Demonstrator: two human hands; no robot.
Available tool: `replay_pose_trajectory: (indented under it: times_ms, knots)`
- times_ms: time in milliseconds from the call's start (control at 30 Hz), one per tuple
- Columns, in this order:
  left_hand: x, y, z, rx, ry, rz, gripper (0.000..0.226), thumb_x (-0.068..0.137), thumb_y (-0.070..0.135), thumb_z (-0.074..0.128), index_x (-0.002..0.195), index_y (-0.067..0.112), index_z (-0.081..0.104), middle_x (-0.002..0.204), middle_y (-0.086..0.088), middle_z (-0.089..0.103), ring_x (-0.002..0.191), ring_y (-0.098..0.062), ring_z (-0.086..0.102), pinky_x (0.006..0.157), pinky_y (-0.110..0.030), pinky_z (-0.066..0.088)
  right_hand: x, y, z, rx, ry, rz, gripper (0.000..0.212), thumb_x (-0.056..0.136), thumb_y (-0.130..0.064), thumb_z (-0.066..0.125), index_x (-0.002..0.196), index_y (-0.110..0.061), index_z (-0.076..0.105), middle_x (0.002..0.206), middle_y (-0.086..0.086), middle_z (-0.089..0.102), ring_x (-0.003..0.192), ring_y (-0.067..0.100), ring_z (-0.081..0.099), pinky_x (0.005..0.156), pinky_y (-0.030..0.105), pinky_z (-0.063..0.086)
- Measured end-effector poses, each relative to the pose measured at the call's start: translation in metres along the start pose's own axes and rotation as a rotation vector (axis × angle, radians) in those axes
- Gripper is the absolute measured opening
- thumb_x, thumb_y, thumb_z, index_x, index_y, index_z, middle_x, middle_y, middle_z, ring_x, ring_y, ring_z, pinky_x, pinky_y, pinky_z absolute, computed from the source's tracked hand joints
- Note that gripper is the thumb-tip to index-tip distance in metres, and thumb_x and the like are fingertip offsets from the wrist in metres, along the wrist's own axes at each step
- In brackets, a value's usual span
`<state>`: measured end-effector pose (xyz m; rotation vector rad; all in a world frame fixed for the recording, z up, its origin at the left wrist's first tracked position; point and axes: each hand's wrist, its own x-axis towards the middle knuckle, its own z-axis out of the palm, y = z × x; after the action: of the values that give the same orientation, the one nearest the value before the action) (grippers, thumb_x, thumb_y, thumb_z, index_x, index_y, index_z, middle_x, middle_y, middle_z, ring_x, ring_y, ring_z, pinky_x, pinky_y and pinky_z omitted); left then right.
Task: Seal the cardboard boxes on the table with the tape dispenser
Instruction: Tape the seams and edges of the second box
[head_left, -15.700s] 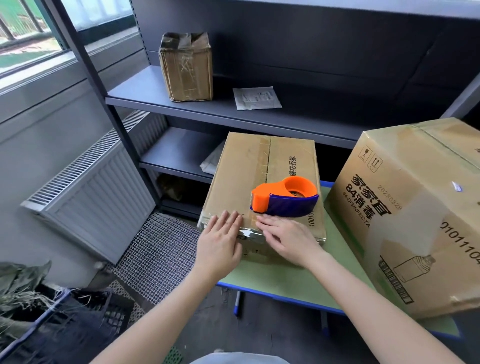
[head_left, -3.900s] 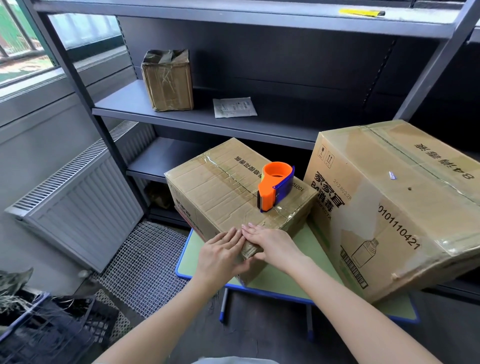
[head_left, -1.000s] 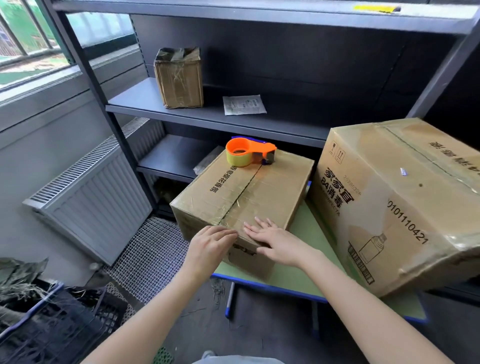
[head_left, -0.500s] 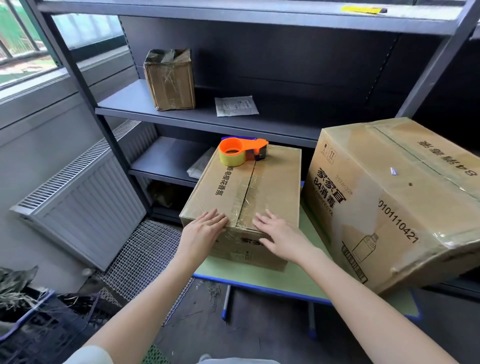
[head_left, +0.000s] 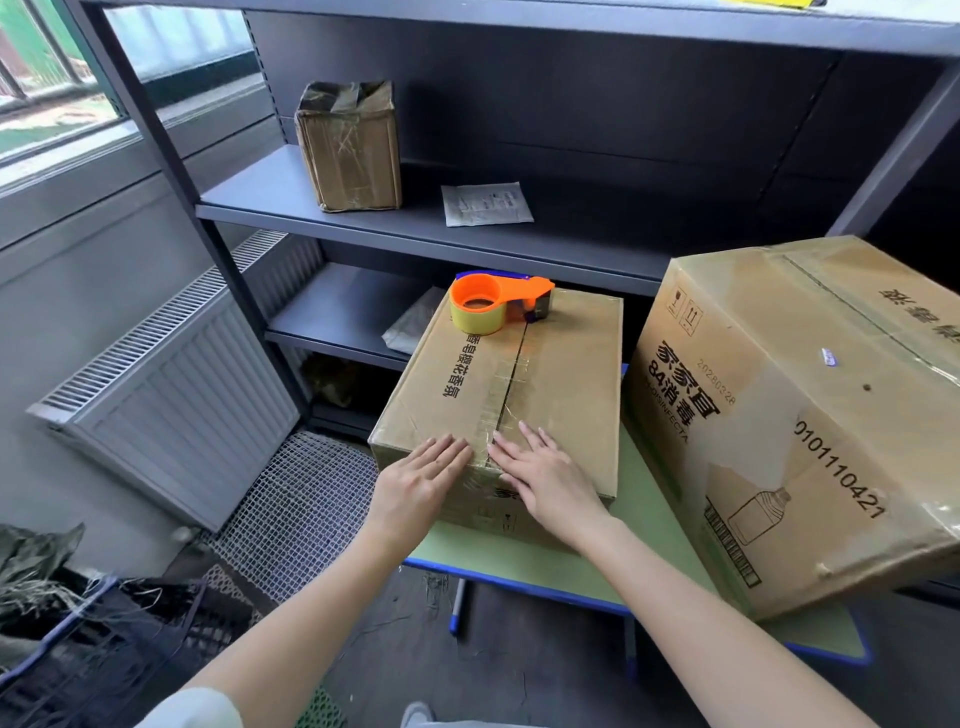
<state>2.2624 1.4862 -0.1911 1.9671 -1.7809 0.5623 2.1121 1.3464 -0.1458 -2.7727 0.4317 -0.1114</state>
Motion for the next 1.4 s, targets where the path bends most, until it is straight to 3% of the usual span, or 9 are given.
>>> replay_pose_trajectory:
  times_ms: [100,300,467,733,833,967,1133,1300,1400]
  knots:
    - [0.002,0.001,-0.006,-0.045,-0.015,-0.034,0.049,0.103,0.010,0.022,0.110,0.007,0.070,0.114,-0.004,0.068,0.107,-0.019,0.064,0.098,-0.031,0.046,0.001,0.003,0.000,0.034,0.020,-0.009,0.043,0.099,-0.026,0.043,0.141,-0.028,0.037,0.148,-0.014,0.030,0.144,0.018,0.013,0.109,0.017,-0.010]
    - [0.009,-0.012,-0.020,-0.243,-0.003,-0.159,0.029,0.087,0.028,0.054,0.094,0.010,0.076,0.100,-0.001,0.073,0.098,-0.014,0.068,0.095,-0.023,0.046,0.000,0.006,-0.004,0.066,0.022,-0.004,0.041,0.099,-0.029,0.042,0.140,-0.033,0.037,0.146,-0.020,0.028,0.143,0.010,0.011,0.109,0.014,-0.008]
    - [0.000,-0.031,-0.031,-0.234,-0.120,-0.296,0.060,0.096,0.053,0.032,0.104,0.011,0.074,0.113,-0.004,0.068,0.111,-0.018,0.062,0.105,-0.025,0.037,-0.004,0.013,-0.008,0.100,-0.007,-0.013,0.040,0.100,-0.027,0.041,0.139,-0.034,0.037,0.139,-0.028,0.021,0.139,0.001,0.006,0.109,0.012,-0.008]
    - [-0.007,-0.027,-0.030,-0.279,-0.156,-0.242,0.048,0.096,0.043,0.037,0.110,0.013,0.071,0.118,-0.001,0.066,0.116,-0.018,0.057,0.102,-0.032,0.038,-0.015,0.025,-0.020,0.231,-0.063,0.057,0.038,0.097,-0.023,0.049,0.134,-0.031,0.047,0.137,-0.028,0.029,0.138,-0.002,0.011,0.111,0.016,-0.001]
    - [-0.005,-0.020,-0.032,-0.370,-0.073,-0.342,0.026,0.086,0.028,0.063,0.104,0.012,0.073,0.113,0.000,0.068,0.112,-0.009,0.058,0.099,-0.029,0.040,-0.016,0.023,-0.024,0.248,-0.034,0.127,0.035,0.092,-0.021,0.055,0.126,-0.031,0.056,0.137,-0.023,0.043,0.137,0.000,0.021,0.115,0.025,0.013]
    - [-0.009,-0.017,-0.034,-0.464,-0.045,-0.554,0.042,0.077,0.019,0.076,0.117,0.010,0.066,0.127,0.003,0.058,0.118,-0.006,0.052,0.104,-0.012,0.030,-0.011,0.014,-0.026,0.205,0.047,0.173,0.026,0.090,-0.021,0.056,0.112,-0.026,0.068,0.126,-0.017,0.058,0.127,0.005,0.037,0.107,0.029,0.032]
    - [-0.015,-0.028,-0.039,-0.573,-0.083,-0.619,0.059,0.080,0.014,0.074,0.134,0.010,0.051,0.140,0.007,0.042,0.125,-0.006,0.046,0.107,-0.022,0.033,0.010,0.001,-0.029,0.127,0.104,0.216,0.022,0.093,-0.020,0.051,0.095,-0.011,0.071,0.107,-0.003,0.064,0.109,0.014,0.049,0.090,0.029,0.041]
    - [-0.023,-0.039,-0.046,-0.681,-0.202,-0.752,0.057,0.082,0.005,0.070,0.135,0.017,0.051,0.114,0.005,0.065,0.107,-0.005,0.061,0.092,-0.011,0.042,0.040,-0.012,-0.028,0.065,0.089,0.233,0.027,0.096,-0.018,0.044,0.108,-0.012,0.067,0.117,-0.001,0.059,0.117,0.015,0.045,0.094,0.029,0.039]
    - [-0.031,-0.037,-0.045,-0.633,-0.194,-0.718,0.041,0.085,0.008,0.066,0.124,0.023,0.062,0.101,0.005,0.072,0.096,-0.002,0.066,0.090,-0.021,0.049,0.061,-0.020,-0.027,0.063,0.123,0.244,0.032,0.096,-0.016,0.042,0.121,-0.014,0.061,0.129,-0.001,0.053,0.125,0.015,0.038,0.099,0.031,0.035]
